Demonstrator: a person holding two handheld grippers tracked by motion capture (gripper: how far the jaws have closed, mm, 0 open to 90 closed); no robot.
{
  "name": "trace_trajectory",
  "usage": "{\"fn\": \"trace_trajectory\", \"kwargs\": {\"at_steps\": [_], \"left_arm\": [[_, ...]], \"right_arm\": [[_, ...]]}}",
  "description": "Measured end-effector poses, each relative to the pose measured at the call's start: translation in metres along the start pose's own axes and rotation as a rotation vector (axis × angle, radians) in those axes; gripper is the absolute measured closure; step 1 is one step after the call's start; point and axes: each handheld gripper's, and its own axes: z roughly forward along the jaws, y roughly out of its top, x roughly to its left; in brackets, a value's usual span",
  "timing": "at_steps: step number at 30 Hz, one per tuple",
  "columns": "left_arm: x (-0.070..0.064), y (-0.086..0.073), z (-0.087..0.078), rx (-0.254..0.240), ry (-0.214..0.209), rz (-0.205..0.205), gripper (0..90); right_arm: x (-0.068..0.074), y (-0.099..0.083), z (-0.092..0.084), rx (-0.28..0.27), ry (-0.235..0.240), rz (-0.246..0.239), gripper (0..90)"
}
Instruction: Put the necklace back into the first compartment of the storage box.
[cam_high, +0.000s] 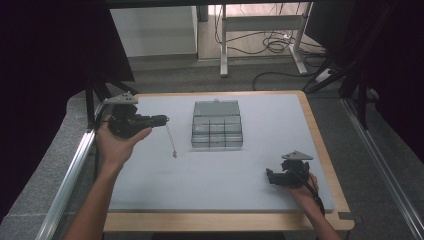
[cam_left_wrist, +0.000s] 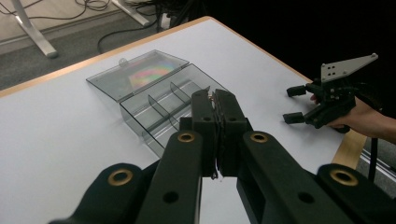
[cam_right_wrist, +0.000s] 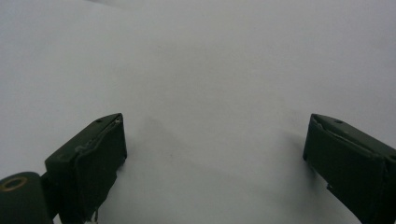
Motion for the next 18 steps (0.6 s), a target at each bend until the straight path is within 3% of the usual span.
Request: {"fn": "trace_trajectory", "kwargs": {"at_steps": [18], "left_arm": [[0.003,0.025,0.019,0.026,0.0,0.002,88.8]], "right_arm": [[0.0,0.0,0.0,0.0,0.001,0.0,5.7]]}}
